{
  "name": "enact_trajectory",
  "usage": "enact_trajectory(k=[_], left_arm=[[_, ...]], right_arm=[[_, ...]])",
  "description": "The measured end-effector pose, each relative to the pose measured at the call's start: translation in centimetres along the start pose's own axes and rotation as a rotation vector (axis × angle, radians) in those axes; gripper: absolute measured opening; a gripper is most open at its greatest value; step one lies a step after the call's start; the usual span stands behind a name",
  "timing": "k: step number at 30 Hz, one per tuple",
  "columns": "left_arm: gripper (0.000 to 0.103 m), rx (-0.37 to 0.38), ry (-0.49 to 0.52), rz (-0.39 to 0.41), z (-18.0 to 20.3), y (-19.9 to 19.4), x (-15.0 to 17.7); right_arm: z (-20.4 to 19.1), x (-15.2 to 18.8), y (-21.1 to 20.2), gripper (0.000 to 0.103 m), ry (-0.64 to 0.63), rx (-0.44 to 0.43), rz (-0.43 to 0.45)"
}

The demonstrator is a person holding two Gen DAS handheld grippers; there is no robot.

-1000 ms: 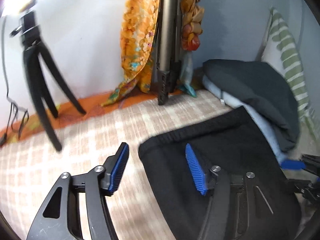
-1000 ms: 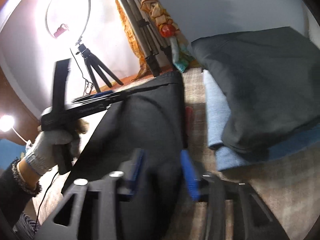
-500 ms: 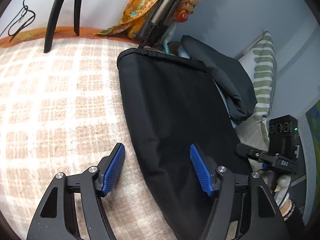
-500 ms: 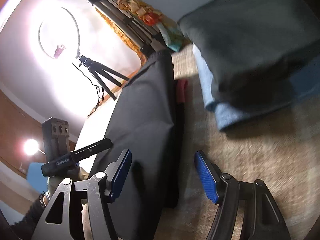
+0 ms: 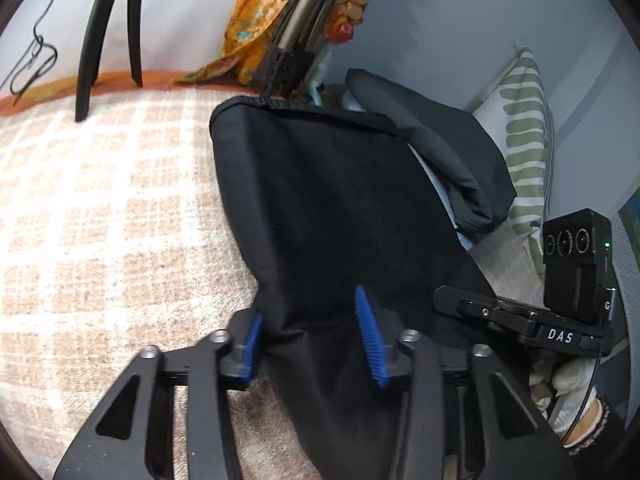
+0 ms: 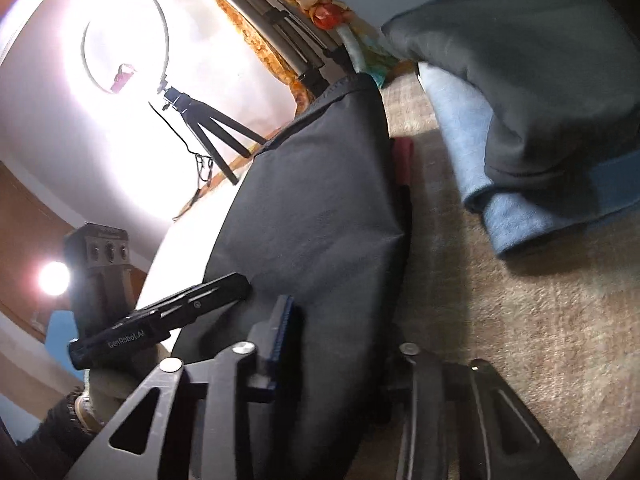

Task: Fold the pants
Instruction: 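Grasp the pants edge with the left gripper while the right gripper grasps beside it, then lift the pants with both grippers and carry them onto the folded clothes stack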

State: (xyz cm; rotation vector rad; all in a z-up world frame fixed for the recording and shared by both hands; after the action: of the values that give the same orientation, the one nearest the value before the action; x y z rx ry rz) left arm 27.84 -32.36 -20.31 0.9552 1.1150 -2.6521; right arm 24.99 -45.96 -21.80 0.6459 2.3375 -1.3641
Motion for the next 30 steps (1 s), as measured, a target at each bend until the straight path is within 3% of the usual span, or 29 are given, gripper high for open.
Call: enact_trajectory(k=[2, 8, 18, 30], left_arm=[[0.026, -0.001, 0.02, 0.016, 0.3, -0.4, -0.4], [0.015, 0.0, 0.078, 0.057, 1.8, -1.4, -1.7], [0.011, 0.011, 0.174, 0.109, 4.9, -2.5, -2.8], [0.011, 0.043, 0.275, 0.192, 10.5, -2.8, -7.1]], right_arm=[[-0.4, -0.1, -0.5, 0.022, -0.046, 0.047, 0.022], [-2.6, -1.0, -2.4, 0.014, -0.19, 0.156, 0.088], [-4.5, -1.9, -6.4, 0.009, -0.321, 0.203, 0.196], [-4.8, -4.1, -12.6, 0.008, -0.428, 0.32, 0.34]])
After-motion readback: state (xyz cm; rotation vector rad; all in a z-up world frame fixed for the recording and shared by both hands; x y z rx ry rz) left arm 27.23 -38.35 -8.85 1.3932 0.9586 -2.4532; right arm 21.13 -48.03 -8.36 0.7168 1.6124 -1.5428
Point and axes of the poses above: each gripper's, at about its wrist camera, not at the fingertips, and y roughly the way its jaws point, z to its right, x to its underside, the point moved 10 cm from there along y, roughly the way its jaws point, and after that the axes turned 9 degrees about x, right-handed, at the moved point
